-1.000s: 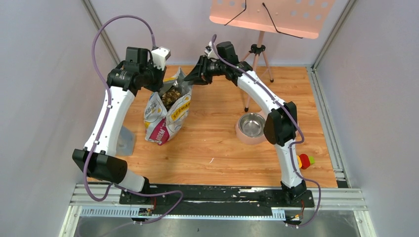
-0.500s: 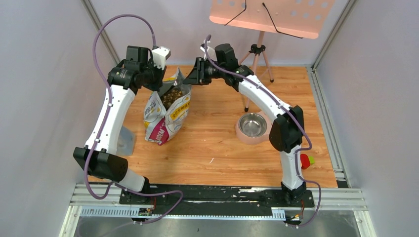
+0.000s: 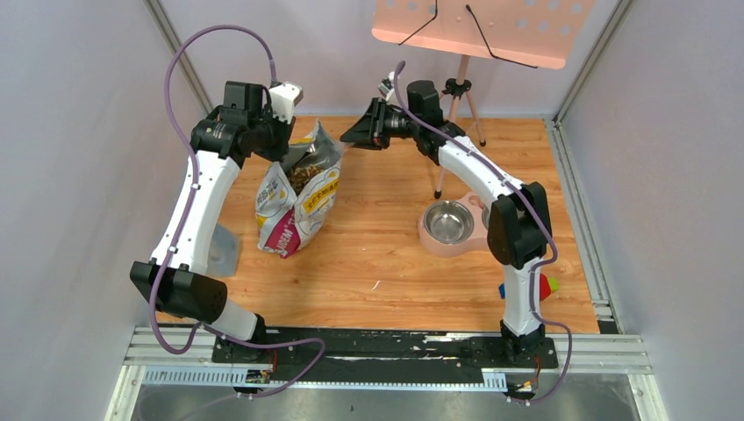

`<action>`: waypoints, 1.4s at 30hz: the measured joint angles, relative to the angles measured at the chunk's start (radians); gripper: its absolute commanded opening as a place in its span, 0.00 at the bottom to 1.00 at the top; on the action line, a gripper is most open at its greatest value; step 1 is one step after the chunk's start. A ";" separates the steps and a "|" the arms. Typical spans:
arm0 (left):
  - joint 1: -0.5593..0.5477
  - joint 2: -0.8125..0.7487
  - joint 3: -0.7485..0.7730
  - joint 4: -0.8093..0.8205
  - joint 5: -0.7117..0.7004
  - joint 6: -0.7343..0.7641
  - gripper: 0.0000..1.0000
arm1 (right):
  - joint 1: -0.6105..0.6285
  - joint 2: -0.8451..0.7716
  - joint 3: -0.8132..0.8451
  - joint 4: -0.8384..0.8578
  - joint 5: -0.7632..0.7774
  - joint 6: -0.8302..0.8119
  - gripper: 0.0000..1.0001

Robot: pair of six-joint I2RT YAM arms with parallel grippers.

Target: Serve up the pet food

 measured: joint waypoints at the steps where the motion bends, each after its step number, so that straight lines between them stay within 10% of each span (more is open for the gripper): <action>1: 0.000 0.000 0.000 0.001 0.002 0.000 0.00 | -0.011 0.003 -0.020 0.031 -0.019 0.050 0.00; 23: 0.000 0.006 0.016 -0.018 0.004 0.062 0.00 | -0.060 0.085 -0.172 0.601 -0.222 0.587 0.00; 42: 0.000 0.006 0.016 -0.021 0.024 0.092 0.00 | -0.103 0.085 -0.172 0.636 -0.217 0.637 0.00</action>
